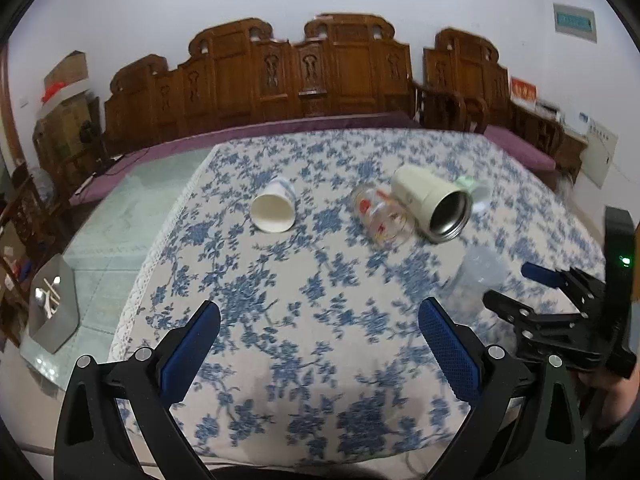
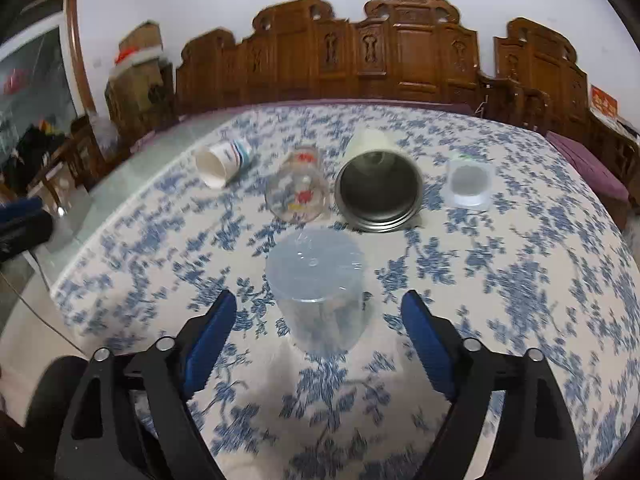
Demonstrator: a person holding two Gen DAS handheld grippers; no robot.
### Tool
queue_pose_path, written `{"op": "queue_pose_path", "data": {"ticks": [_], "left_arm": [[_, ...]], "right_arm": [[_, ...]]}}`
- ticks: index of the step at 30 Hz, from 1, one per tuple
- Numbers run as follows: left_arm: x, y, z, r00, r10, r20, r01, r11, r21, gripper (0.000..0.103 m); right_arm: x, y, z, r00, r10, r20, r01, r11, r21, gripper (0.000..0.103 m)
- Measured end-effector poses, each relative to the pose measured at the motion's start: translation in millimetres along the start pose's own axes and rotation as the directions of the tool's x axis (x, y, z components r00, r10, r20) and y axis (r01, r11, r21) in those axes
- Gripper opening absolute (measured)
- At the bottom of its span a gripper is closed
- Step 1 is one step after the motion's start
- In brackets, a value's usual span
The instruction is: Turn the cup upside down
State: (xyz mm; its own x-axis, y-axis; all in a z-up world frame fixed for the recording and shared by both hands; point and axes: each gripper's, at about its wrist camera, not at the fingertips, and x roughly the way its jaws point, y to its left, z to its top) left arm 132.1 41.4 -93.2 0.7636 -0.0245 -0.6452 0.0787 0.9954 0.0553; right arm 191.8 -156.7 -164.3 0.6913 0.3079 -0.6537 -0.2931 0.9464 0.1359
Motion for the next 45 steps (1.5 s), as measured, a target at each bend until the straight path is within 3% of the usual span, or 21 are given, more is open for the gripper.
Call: {"op": "queue_pose_path", "data": {"ticks": [7, 12, 19, 27, 45], "left_arm": [[-34, -25, -6, 0.997, 0.017, 0.076, -0.015, 1.0, -0.025, 0.096], [-63, -36, -8, 0.991, 0.019, 0.134, -0.011, 0.998, -0.059, 0.096], [-91, -49, -8, 0.985, 0.026, 0.173, -0.017, 0.999, -0.051, 0.096], [-108, -59, -9, 0.981, 0.037, 0.191, -0.03, 0.999, -0.039, 0.096], [-114, -56, -12, 0.979, 0.043, 0.2, -0.032, 0.998, -0.056, 0.096]], "right_arm": [[-83, -18, 4, 0.991, -0.009, 0.137, 0.002, 0.999, 0.048, 0.1], [-133, -22, 5, 0.975, -0.033, 0.218, 0.025, 0.999, 0.041, 0.1], [-171, -15, 3, 0.966, -0.048, 0.253, 0.043, 0.999, 0.025, 0.1], [-192, -7, 0, 0.958, -0.049, 0.284, 0.041, 0.999, 0.034, 0.1], [-187, -4, -5, 0.958, -0.065, 0.28, 0.055, 0.998, 0.042, 0.1]]}}
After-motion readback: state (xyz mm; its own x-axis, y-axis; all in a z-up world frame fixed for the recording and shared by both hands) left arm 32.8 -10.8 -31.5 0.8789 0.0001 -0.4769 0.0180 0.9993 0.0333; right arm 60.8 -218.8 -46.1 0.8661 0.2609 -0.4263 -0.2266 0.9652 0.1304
